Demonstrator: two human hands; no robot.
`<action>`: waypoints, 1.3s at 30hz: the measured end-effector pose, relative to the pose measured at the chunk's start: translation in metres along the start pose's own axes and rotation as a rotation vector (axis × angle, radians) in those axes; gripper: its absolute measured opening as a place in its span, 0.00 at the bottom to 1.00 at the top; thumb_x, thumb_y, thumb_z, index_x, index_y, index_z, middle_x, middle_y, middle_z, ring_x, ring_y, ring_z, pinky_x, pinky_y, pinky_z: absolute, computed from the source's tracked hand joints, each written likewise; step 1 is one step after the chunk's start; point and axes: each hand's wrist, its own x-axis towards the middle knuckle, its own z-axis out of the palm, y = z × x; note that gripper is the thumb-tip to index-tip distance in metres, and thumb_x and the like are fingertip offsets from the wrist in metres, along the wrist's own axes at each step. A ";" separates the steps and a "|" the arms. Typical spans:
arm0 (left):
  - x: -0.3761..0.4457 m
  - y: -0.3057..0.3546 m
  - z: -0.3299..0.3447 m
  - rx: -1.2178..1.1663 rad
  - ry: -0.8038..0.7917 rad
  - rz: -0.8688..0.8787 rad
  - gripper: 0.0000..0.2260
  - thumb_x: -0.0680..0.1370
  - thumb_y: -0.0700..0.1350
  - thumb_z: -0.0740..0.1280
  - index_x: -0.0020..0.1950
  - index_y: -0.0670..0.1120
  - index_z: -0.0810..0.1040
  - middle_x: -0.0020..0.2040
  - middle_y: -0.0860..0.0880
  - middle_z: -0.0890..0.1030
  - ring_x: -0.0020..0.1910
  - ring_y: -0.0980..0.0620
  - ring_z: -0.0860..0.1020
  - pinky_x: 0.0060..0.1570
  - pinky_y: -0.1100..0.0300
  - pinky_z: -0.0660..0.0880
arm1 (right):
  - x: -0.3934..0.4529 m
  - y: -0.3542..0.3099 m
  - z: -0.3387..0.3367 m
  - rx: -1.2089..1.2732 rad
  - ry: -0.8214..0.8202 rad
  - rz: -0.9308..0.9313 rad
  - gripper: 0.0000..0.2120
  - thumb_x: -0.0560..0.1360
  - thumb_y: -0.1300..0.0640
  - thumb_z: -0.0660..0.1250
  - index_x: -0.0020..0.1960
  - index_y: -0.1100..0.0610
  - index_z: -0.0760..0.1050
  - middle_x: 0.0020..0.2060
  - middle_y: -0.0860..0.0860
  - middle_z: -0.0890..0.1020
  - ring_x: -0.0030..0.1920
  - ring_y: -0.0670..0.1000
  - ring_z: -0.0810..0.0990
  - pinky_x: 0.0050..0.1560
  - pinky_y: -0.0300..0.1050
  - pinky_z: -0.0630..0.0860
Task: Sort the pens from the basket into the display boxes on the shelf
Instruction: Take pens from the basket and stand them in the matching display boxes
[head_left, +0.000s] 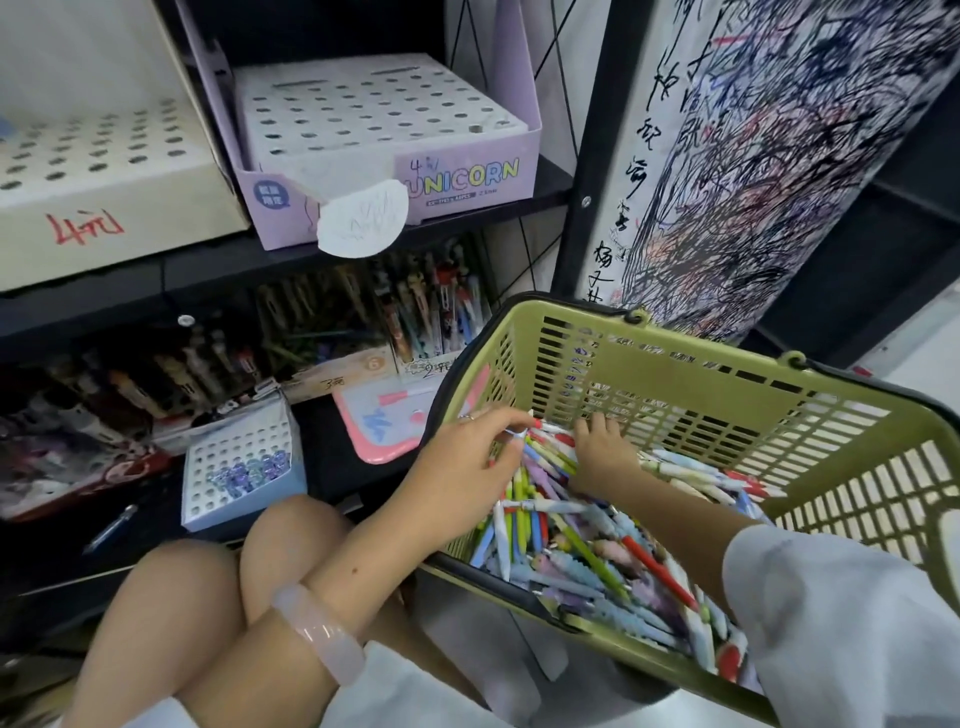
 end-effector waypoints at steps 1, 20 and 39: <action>0.000 0.000 0.000 0.001 -0.002 -0.002 0.12 0.79 0.42 0.61 0.61 0.49 0.76 0.55 0.57 0.76 0.53 0.59 0.75 0.56 0.60 0.72 | -0.001 -0.001 0.003 -0.008 0.012 -0.010 0.34 0.70 0.52 0.70 0.70 0.59 0.57 0.65 0.59 0.63 0.66 0.59 0.63 0.62 0.51 0.69; 0.002 0.002 -0.001 0.031 -0.048 -0.037 0.12 0.80 0.44 0.59 0.62 0.50 0.75 0.54 0.58 0.74 0.51 0.58 0.75 0.54 0.62 0.72 | -0.018 0.020 -0.037 0.247 0.017 -0.031 0.22 0.74 0.57 0.68 0.64 0.61 0.64 0.44 0.55 0.74 0.42 0.56 0.76 0.37 0.48 0.74; 0.008 0.022 0.011 -0.367 -0.173 -0.327 0.24 0.78 0.50 0.63 0.72 0.53 0.61 0.67 0.51 0.69 0.65 0.52 0.68 0.66 0.53 0.66 | -0.102 -0.003 -0.123 1.467 -0.075 -0.199 0.07 0.75 0.62 0.64 0.52 0.62 0.74 0.45 0.66 0.75 0.47 0.56 0.76 0.55 0.54 0.75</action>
